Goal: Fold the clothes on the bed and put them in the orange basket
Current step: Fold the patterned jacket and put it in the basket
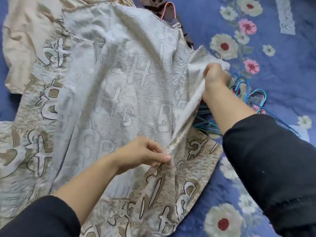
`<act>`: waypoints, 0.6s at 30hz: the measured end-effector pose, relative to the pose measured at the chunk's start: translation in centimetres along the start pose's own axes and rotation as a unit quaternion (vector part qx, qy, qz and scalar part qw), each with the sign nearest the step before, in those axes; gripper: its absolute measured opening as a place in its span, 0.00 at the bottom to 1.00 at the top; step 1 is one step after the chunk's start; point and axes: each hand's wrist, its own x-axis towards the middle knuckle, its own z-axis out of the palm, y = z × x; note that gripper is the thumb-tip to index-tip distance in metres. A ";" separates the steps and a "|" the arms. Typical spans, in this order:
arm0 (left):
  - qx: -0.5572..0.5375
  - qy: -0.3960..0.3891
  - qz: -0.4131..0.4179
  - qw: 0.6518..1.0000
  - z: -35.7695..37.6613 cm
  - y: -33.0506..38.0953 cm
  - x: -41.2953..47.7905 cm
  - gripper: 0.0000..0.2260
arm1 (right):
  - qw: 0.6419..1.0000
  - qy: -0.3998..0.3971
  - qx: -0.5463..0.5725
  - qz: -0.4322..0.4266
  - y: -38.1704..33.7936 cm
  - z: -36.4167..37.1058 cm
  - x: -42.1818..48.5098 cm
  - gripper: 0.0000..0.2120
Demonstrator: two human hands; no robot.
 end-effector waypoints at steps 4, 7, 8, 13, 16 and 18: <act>-0.176 0.001 0.029 0.984 -2.7 -1.1 -1.8 0.09 | 0.962 -0.194 -0.031 -0.189 -2.8 5.3 -2.2 0.12; -0.284 0.117 0.017 0.952 -4.4 -2.9 -2.4 0.11 | 0.876 -0.365 -0.207 -0.236 -2.8 8.5 -3.4 0.25; -0.280 0.181 0.004 0.943 -4.9 -3.6 -2.4 0.11 | 0.847 -0.351 -0.305 -0.258 -2.3 9.1 -3.2 0.26; -0.199 0.352 -0.032 0.914 -6.8 -7.4 -2.1 0.23 | 0.760 -0.231 -0.522 -0.310 1.5 9.3 -2.3 0.11; -0.108 0.379 0.000 0.919 -7.3 -7.3 -1.7 0.20 | 0.803 -0.160 -0.492 -0.296 2.2 9.4 -1.5 0.21; -0.141 0.365 0.035 0.920 -7.7 -6.7 -1.1 0.18 | 0.842 -0.086 -0.464 -0.260 1.8 9.8 -0.6 0.28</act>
